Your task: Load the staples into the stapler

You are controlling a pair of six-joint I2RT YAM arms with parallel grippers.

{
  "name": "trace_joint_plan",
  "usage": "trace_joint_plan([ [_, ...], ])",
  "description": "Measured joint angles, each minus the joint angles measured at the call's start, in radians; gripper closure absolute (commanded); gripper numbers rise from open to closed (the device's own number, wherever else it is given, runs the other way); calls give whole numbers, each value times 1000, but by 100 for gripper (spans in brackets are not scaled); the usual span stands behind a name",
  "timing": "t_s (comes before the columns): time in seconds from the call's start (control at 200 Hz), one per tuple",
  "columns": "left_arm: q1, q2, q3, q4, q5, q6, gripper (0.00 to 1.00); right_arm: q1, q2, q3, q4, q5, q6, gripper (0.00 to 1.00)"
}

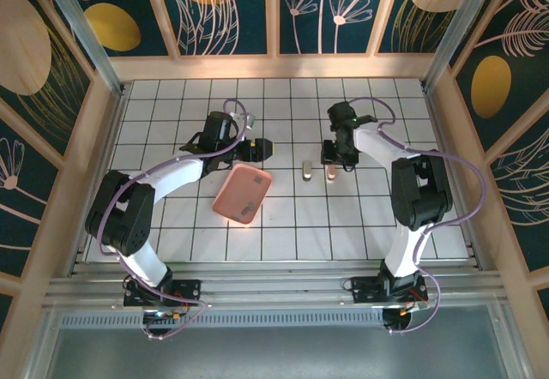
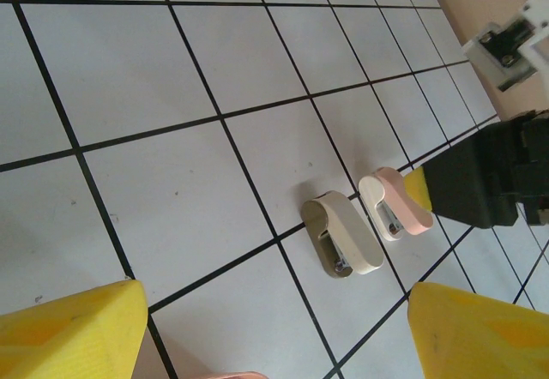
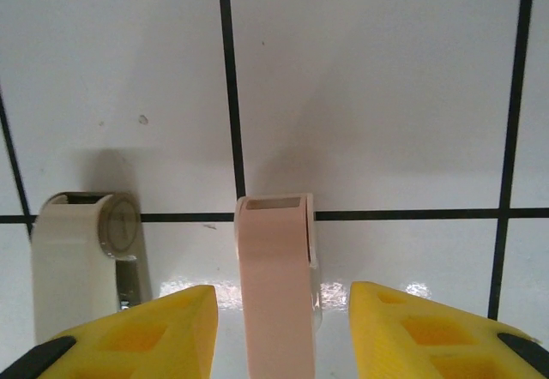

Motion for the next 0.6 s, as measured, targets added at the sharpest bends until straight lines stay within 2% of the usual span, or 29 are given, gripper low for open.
trace_joint_plan([
  [0.155,0,0,0,0,0,5,20,1,40,0,-11,1,-4,56],
  [0.46,0,0,0,-1,0,8,20,9,52,0,-10,-2,-18,76],
  [0.6,0,0,0,-1,0,11,21,12,52,1,-10,0,-19,79],
])
